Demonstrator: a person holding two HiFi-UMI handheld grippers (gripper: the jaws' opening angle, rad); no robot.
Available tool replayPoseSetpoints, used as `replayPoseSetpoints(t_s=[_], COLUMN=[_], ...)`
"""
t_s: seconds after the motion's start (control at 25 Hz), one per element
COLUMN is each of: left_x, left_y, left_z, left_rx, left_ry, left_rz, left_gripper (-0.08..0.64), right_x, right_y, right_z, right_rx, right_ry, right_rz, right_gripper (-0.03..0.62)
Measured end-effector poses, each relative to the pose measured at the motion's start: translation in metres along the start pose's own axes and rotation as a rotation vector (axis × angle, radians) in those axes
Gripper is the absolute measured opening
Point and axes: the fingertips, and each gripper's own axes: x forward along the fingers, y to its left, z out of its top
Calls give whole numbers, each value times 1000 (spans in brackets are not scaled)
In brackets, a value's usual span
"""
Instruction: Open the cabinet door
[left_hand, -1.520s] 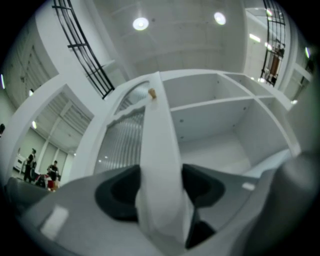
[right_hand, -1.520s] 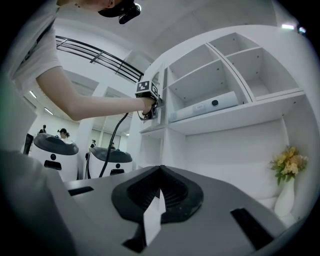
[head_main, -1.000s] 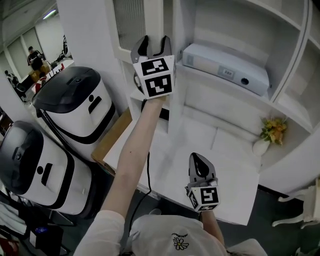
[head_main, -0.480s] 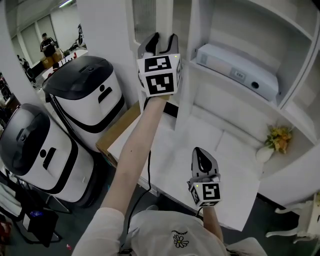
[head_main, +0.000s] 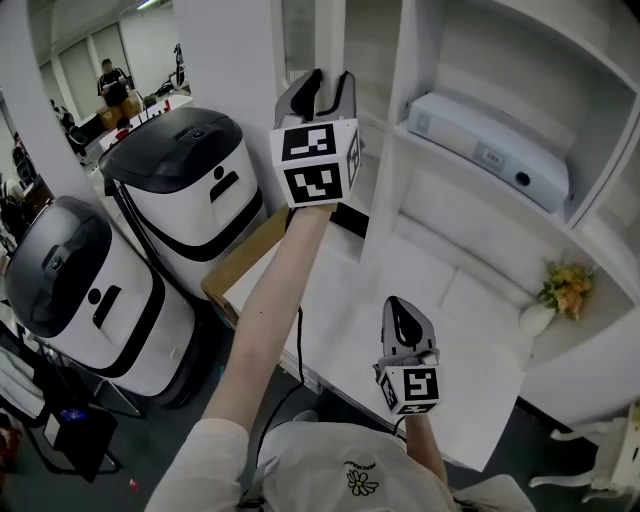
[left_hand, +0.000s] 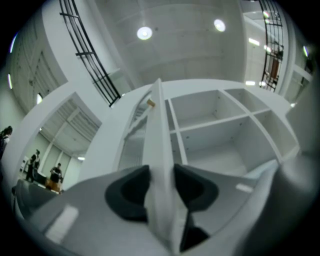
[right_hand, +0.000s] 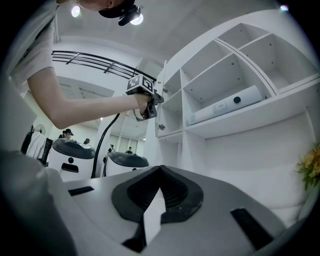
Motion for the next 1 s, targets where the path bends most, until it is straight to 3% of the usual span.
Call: replayPoseSetpoints(t_s=[0.36,0.76,1.0], left_x=[-19,-33,-50], left_y=[20,37,62], left_z=[9,16,23], left_rx=[-48,0,110], left_ry=[-34,-40,-28], left_rz=[29,72,124], left_gripper=[141,120,97], right_x=[7,11,16], right_y=[8,16,34], right_z=[-1,-3,-5], right_rx=[15,34,42], right_ry=[-4,-11,-11], right_rz=[34,70,124], right_gripper=[0,0,0])
